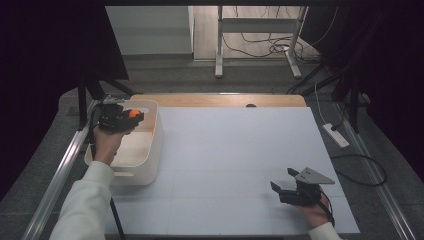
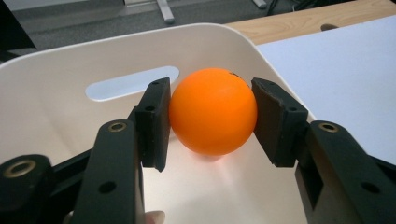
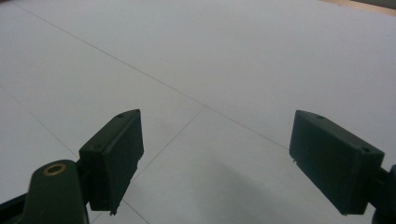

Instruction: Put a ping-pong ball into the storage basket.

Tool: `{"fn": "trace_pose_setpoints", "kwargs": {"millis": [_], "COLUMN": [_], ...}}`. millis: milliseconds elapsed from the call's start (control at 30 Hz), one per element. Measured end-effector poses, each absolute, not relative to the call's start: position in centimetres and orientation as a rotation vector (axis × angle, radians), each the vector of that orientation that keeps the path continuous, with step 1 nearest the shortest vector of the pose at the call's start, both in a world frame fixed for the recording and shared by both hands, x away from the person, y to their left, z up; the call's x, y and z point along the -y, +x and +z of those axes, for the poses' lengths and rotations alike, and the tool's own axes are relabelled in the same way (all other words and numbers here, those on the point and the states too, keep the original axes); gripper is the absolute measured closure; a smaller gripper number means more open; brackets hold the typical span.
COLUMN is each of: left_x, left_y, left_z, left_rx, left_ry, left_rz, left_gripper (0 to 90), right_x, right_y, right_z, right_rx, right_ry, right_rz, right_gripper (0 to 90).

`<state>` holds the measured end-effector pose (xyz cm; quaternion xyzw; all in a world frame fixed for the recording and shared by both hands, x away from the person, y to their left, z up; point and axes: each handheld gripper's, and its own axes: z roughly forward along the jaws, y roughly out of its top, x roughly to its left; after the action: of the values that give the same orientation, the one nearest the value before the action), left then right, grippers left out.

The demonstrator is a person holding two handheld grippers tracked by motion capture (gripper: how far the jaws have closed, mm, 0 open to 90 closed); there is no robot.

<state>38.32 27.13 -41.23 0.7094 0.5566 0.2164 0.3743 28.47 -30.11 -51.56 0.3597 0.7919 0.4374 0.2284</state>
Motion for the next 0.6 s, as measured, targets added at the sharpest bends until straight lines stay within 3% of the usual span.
{"fn": "trace_pose_setpoints", "kwargs": {"millis": [600], "left_x": [-27.0], "left_y": [39.1], "left_z": [-42.9], "left_rx": [-1.469], "left_ry": [1.913], "left_rz": [0.436], "left_gripper": [49.9], "right_x": [30.1], "right_y": [28.5], "right_z": [-51.6], "right_rx": [-2.183], "right_ry": [0.991], "right_rz": [1.197], "right_gripper": [17.7]}}
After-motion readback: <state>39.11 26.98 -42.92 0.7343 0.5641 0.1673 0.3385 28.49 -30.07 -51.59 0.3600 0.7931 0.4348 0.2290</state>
